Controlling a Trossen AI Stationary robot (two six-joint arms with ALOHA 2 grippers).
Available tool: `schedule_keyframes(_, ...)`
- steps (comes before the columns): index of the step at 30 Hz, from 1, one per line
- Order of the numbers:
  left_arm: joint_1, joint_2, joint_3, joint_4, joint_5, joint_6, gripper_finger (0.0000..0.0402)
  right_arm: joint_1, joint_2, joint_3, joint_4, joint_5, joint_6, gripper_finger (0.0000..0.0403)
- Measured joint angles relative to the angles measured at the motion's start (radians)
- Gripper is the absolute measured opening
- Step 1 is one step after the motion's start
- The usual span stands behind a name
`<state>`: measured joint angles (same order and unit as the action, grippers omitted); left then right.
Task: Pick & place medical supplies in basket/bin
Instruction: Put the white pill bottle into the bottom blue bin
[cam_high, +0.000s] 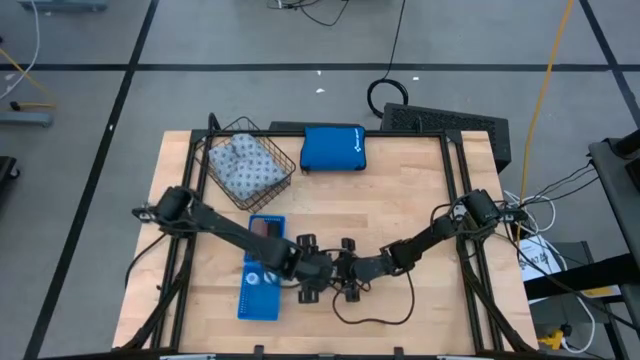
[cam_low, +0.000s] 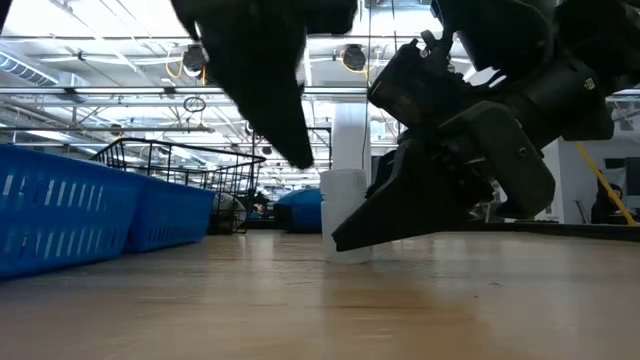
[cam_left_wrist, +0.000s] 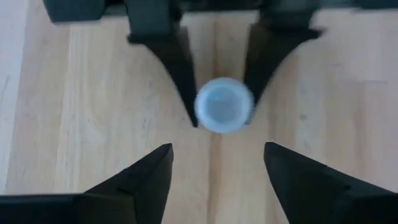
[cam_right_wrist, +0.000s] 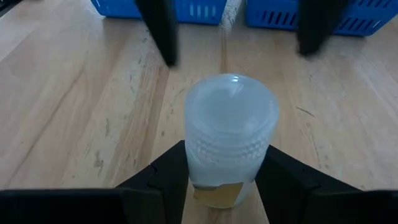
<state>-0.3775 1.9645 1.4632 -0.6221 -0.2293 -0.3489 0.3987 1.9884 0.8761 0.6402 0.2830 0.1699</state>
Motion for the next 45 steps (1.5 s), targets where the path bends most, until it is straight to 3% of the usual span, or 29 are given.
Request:
schedule_keyframes(8, 0.035, 0.025, 0.000, 0.054, 0.007, -0.015, 0.0284, 0.002, 0.000, 0.000, 0.000, -0.026, 0.000, 0.0148)
schedule_keyframes(17, 0.036, 0.025, 0.000, 0.162, 0.071, 0.029, 0.0274, 0.002, 0.000, 0.000, 0.000, -0.027, -0.006, 0.0149)
schedule_keyframes(29, 0.036, 0.025, -0.078, 0.260, 0.076, 0.014, 0.0273, 0.002, 0.000, -0.001, 0.000, -0.027, -0.006, 0.0149)
schedule_keyframes(34, 0.037, 0.026, -0.086, 0.264, 0.022, 0.014, 0.0273, 0.002, 0.000, -0.001, 0.000, -0.026, -0.006, 0.0152)
schedule_keyframes(45, 0.038, 0.026, -0.086, 0.280, 0.062, 0.031, 0.0271, 0.002, 0.000, -0.001, 0.000, -0.027, -0.007, 0.0150)
